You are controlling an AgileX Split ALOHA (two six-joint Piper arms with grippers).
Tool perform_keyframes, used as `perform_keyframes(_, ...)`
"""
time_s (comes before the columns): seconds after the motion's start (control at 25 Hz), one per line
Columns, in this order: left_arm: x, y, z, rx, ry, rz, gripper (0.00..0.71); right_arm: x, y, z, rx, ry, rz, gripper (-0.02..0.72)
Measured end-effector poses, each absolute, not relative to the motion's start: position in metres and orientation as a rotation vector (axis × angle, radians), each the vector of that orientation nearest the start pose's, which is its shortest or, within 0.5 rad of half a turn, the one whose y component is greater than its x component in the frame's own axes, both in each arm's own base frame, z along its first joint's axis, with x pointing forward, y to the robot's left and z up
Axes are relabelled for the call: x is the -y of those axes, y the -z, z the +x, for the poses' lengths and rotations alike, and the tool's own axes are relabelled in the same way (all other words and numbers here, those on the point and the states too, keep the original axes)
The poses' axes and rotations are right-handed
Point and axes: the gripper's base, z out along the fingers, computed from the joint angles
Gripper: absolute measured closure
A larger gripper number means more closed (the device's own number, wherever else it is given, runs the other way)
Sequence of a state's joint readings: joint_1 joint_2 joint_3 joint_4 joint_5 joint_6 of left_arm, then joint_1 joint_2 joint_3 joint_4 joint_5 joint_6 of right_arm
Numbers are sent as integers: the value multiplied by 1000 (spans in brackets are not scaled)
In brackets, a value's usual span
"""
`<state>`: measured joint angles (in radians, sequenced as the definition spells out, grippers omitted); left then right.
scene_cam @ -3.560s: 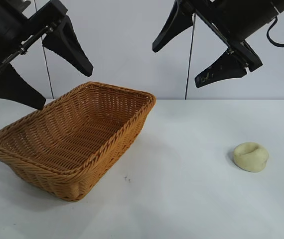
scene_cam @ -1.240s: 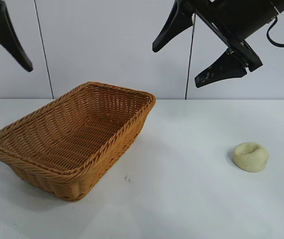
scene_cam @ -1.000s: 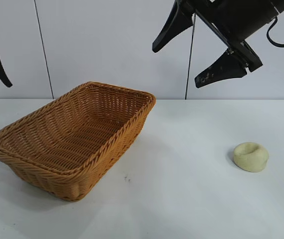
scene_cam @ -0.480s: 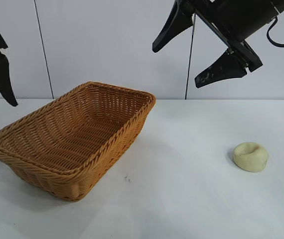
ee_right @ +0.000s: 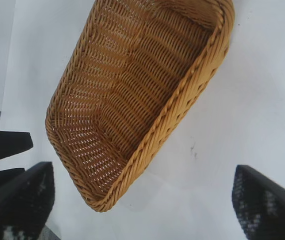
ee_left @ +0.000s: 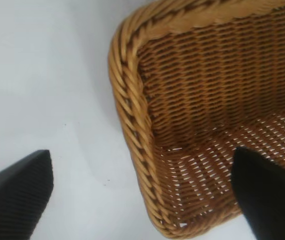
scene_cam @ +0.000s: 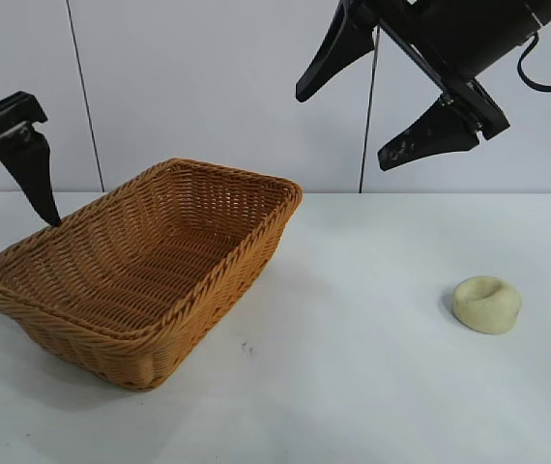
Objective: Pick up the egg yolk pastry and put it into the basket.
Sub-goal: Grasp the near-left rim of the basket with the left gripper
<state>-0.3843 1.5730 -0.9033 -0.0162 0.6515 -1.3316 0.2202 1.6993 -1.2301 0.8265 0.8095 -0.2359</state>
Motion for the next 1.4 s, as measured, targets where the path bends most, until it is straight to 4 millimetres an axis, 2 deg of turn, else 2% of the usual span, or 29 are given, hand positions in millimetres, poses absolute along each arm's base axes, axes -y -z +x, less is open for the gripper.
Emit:
perform_keyframes(0.36,113,-178,277,-2600,374,-1317,18,-125,-260,338,-2621,-953,24,17)
perform_keyframes(0.52,118,-160,285,-2621,412,-1300,18,-125,-260,338,-2621,-953,24,17)
perform_keyframes(0.76,111,-130,294,-2693,411,-1338,18,-125,-260,338,-2621,-953,24,17)
perform_keyframes(1.0,114,-126,299,-2664,498,-1371,35,-125,-260,338,-2621,-953,24,17)
perform_keyframes(1.2,114,-126,299,-2659,503,-1360,104,-125,-260,338,-2621,-953,24,17)
perform_keyframes(1.32,114,-126,299,-2659,503,-1360,221,-125,-260,338,-2622,-953,23,17)
perform_keyframes(1.4,114,-126,299,-2659,503,-1360,331,-125,-260,337,-2624,-955,22,17)
